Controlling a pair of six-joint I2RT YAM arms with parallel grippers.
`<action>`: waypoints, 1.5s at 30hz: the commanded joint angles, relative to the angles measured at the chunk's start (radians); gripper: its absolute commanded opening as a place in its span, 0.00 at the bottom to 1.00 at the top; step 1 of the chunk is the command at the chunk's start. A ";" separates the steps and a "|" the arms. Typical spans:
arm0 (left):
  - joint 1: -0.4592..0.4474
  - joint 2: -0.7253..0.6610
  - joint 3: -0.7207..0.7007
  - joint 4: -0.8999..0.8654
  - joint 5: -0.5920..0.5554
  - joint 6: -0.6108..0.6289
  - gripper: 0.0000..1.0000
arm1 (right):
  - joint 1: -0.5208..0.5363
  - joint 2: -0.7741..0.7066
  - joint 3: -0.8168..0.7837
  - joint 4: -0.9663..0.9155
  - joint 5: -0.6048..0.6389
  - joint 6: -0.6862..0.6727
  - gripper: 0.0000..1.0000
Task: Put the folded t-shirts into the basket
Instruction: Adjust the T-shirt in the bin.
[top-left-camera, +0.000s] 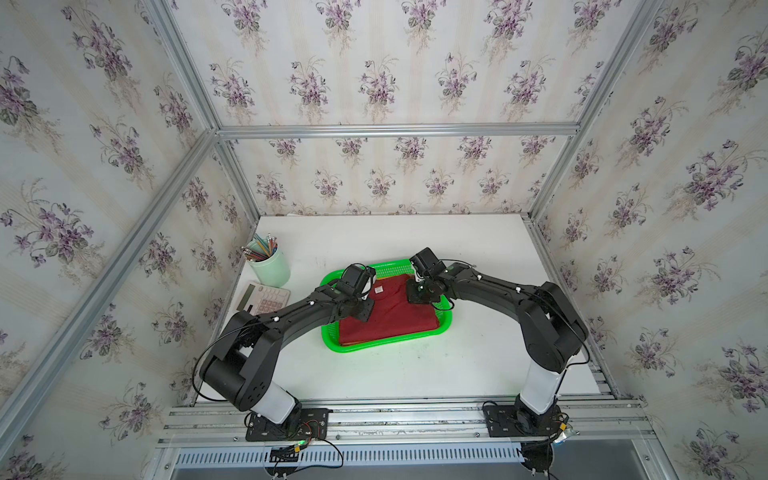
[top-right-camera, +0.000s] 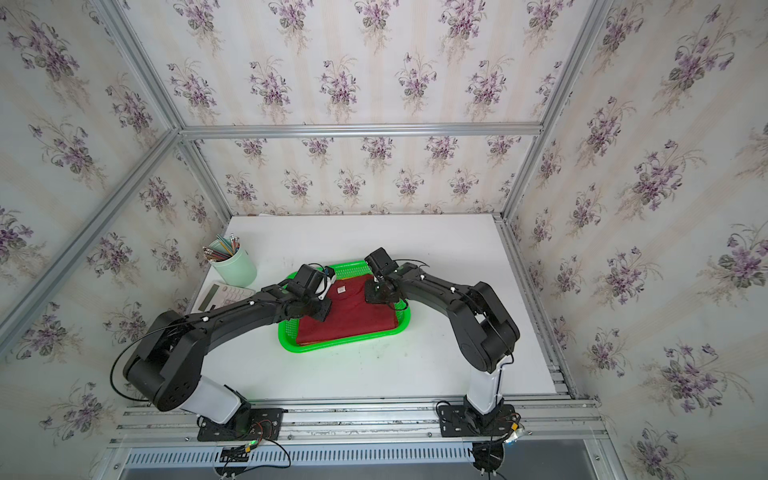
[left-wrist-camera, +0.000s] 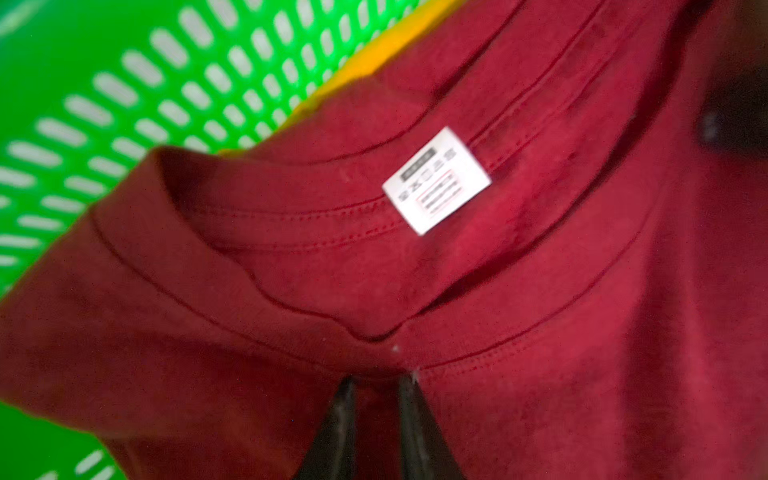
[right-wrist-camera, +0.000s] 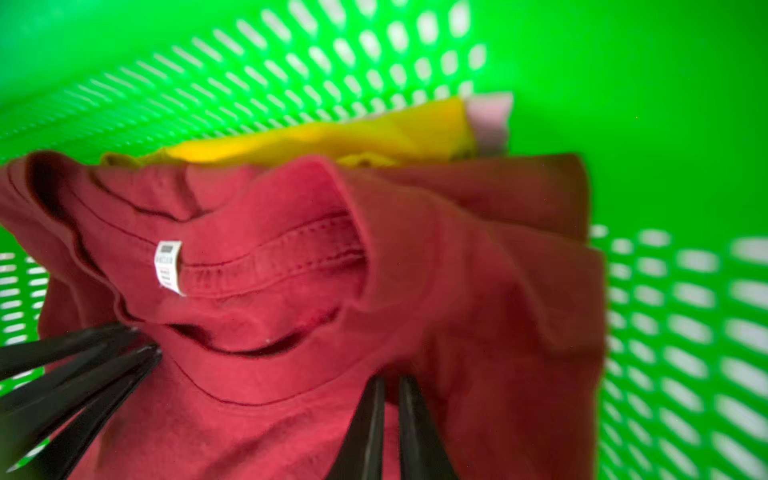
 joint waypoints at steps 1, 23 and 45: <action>0.001 -0.046 -0.062 0.134 -0.089 -0.102 0.24 | 0.002 -0.067 -0.029 0.092 -0.196 -0.050 0.20; 0.132 -0.158 -0.162 0.323 0.125 -0.247 0.27 | 0.053 -0.026 -0.117 -0.062 -0.111 -0.117 0.22; 0.269 -0.469 -0.022 -0.024 -0.138 -0.308 0.45 | 0.170 0.032 -0.019 0.140 -0.589 -0.153 0.25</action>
